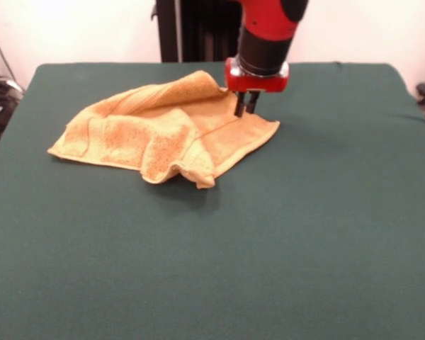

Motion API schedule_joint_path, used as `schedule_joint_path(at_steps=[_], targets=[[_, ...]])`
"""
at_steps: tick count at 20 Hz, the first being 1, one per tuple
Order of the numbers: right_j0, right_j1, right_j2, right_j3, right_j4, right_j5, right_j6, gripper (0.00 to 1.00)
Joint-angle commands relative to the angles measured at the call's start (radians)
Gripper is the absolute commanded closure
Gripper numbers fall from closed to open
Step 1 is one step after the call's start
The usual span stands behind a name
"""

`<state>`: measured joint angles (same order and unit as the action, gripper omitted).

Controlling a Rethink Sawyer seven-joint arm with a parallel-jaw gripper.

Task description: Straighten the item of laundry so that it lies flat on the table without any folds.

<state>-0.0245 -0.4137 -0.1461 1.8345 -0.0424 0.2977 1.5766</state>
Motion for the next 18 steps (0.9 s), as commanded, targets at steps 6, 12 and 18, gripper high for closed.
schedule_joint_path(at_steps=[6,12,18], targets=[[0.131,0.025,0.084,0.029,0.216,-0.233,0.402,1.00],[0.203,0.024,0.032,0.005,0.262,-0.191,0.407,1.00],[0.178,0.013,0.079,0.017,0.285,-0.207,0.404,1.00]])
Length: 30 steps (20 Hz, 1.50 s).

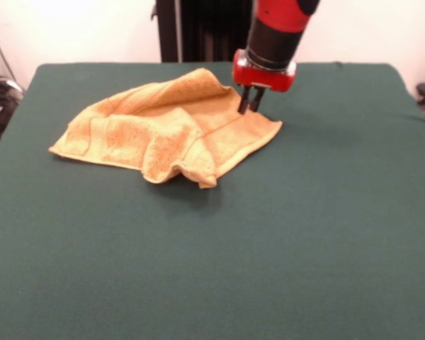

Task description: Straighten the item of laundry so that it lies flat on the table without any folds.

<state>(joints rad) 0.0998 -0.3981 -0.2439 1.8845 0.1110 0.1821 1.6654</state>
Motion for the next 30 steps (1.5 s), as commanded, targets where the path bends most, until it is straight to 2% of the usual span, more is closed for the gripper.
schedule_joint_path(at_steps=[1,5,11,15,17,21,22,23,24,25,27,30], targets=[[0.054,-0.004,0.181,-0.029,0.140,-0.097,0.321,1.00],[0.056,-0.006,0.202,-0.014,0.169,-0.121,0.340,1.00],[-0.016,-0.017,0.314,0.028,0.186,-0.148,0.325,1.00],[-0.017,-0.025,0.312,0.021,0.194,-0.089,0.291,1.00],[-0.059,-0.030,0.357,0.038,0.186,-0.095,0.275,1.00],[-0.207,-0.016,0.523,0.093,0.146,-0.147,0.244,1.00],[-0.213,-0.015,0.529,0.095,0.143,-0.147,0.241,1.00],[-0.166,-0.026,0.472,0.075,0.157,-0.108,0.244,1.00],[-0.048,-0.034,0.334,0.025,0.183,-0.043,0.262,1.00],[0.032,-0.025,0.237,-0.020,0.194,0.023,0.270,1.00],[0.112,-0.008,0.137,-0.070,0.197,0.088,0.277,1.00],[0.065,-0.023,0.201,-0.039,0.207,0.084,0.268,1.00]])
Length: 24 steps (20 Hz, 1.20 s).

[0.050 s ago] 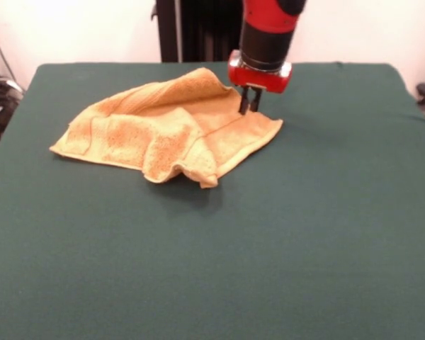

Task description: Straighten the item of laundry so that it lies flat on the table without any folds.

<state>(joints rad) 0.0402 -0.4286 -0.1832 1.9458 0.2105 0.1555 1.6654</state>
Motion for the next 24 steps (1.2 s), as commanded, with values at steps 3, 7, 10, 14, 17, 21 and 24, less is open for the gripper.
schedule_joint_path(at_steps=[3,7,10,14,17,21,24], targets=[[0.064,-0.005,0.227,-0.063,0.122,0.076,0.255,1.00],[0.065,-0.009,0.262,-0.046,0.156,0.030,0.280,1.00],[0.093,-0.005,0.240,-0.063,0.176,0.037,0.284,1.00],[0.088,0.012,0.246,-0.073,0.187,0.037,0.263,1.00],[0.052,0.026,0.295,-0.073,0.183,-0.004,0.244,1.00],[0.036,0.028,0.334,-0.063,0.182,-0.044,0.247,1.00],[0.052,0.042,0.305,-0.077,0.189,-0.071,0.264,1.00]])
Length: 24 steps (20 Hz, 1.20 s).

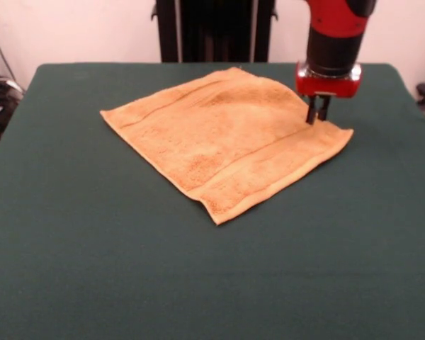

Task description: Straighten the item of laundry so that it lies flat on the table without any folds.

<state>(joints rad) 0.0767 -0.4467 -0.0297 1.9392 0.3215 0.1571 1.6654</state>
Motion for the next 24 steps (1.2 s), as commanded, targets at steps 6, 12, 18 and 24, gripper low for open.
schedule_joint_path(at_steps=[6,12,18,24], targets=[[0.077,0.084,0.038,-0.126,0.069,0.011,0.230,0.00],[0.102,0.079,-0.011,-0.130,0.062,0.006,0.233,0.00],[-0.048,-0.001,0.024,0.004,-0.042,-0.018,0.145,0.00],[-0.234,-0.109,0.073,0.143,-0.195,0.003,0.049,0.00]])
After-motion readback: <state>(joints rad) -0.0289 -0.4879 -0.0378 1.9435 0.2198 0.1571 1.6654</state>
